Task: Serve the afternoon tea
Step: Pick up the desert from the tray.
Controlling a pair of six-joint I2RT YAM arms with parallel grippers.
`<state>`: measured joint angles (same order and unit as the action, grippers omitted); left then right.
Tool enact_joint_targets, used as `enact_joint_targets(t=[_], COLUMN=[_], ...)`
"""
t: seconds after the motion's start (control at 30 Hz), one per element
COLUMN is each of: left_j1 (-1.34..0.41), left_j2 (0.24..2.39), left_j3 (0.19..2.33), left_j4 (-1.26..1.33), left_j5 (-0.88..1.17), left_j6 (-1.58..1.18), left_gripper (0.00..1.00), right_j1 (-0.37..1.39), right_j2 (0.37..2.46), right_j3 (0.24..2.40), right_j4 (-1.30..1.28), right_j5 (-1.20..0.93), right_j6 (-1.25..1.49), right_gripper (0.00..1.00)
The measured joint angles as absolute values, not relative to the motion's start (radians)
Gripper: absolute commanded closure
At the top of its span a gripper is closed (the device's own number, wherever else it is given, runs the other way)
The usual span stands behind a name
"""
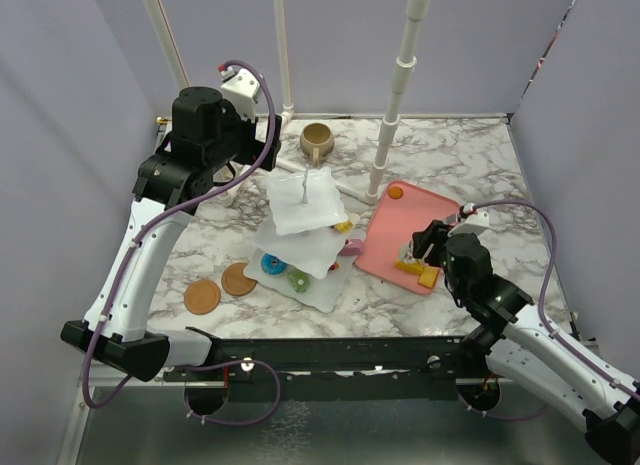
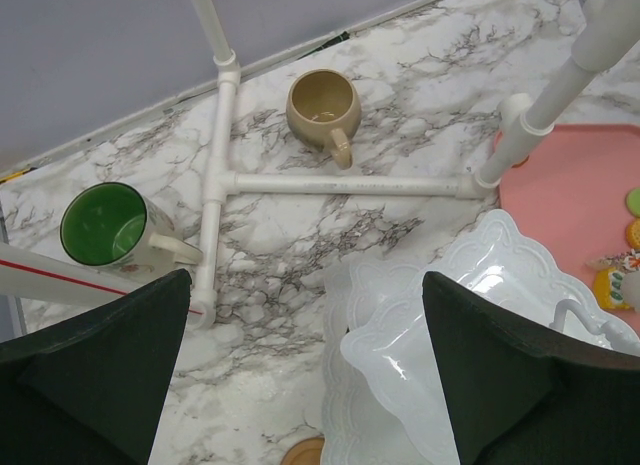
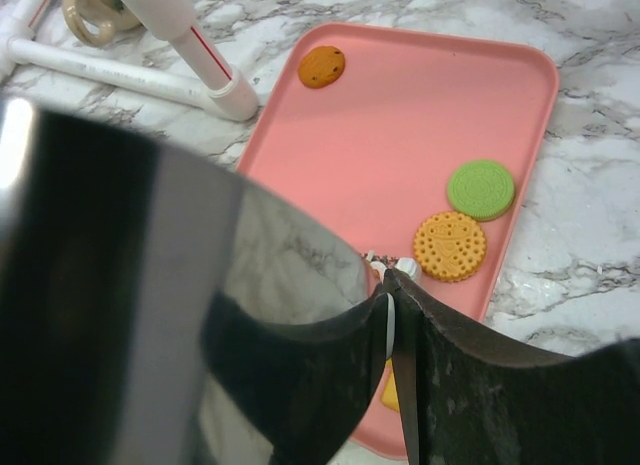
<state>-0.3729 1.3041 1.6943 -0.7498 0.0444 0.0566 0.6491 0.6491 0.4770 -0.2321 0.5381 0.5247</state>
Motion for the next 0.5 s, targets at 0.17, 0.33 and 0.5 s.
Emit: enact_joint_targets(t=[0.17,0.33,0.5], left_j1=[-0.373,-0.373,-0.373], left_j2=[1.311,1.315,1.315], left_j3=[1.697,1.711,1.711], left_j4=[-0.75,-0.75,-0.75], left_j5=[0.048,0.054,0.056], left_j6=[0.057,0.057,0.057], left_gripper=[0.01,0.01,0.01], right_j1=[0.649,0.649,0.649], right_j2=[0.649,0.65,0.657], right_j3=[0.441,0.436,0.432], right_j4=[-0.231,-0.227,-0.22], right_j5=[0.539,0.538,0.532], right_j6=[0.54,0.556,0.556], right_gripper=[0.37,0.37,0.38])
